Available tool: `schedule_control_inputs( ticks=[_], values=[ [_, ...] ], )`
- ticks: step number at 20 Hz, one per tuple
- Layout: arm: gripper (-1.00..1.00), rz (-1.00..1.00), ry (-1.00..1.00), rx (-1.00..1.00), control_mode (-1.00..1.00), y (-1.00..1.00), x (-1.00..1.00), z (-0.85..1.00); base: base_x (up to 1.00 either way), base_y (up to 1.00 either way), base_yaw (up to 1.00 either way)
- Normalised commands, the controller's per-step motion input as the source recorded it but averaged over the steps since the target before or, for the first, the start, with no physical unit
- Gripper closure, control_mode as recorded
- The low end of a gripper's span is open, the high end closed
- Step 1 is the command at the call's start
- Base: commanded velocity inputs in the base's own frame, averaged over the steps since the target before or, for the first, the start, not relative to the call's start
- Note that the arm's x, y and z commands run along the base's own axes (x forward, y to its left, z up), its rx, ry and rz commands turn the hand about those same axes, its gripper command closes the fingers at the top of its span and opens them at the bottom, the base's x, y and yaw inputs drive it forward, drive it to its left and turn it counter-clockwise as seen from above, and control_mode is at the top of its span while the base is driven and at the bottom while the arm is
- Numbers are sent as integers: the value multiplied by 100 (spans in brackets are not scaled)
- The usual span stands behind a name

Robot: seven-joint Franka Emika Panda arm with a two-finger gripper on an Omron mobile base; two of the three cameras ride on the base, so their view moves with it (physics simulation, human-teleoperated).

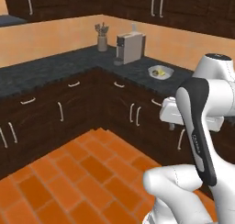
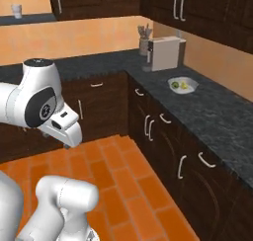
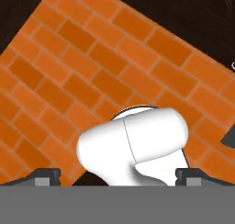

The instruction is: Take the meat container that has the fish and place it on the second highest rack of the freezer. Then take the vegetable container that has the lemon wedge and lime and place it on the highest rack of the freezer.

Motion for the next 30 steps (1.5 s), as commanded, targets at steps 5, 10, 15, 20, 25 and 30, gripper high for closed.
schedule_control_inputs(
  ticks=[5, 10, 15, 20, 25, 30],
  values=[
    [-100, 0, 0, 0, 100, 0, 0, 0, 100, 43, -42],
    [-100, 0, 0, 0, 100, 0, 0, 0, 100, 43, -43],
    [-100, 0, 0, 0, 100, 0, 0, 0, 99, 46, -48],
    [-100, 0, 0, 0, 100, 0, 0, 0, 89, 45, -58],
    [-100, 0, 0, 0, 100, 0, 0, 0, 68, 25, -63],
    [-100, 0, 0, 0, 100, 0, 0, 0, 66, 47, -52]
  ],
)
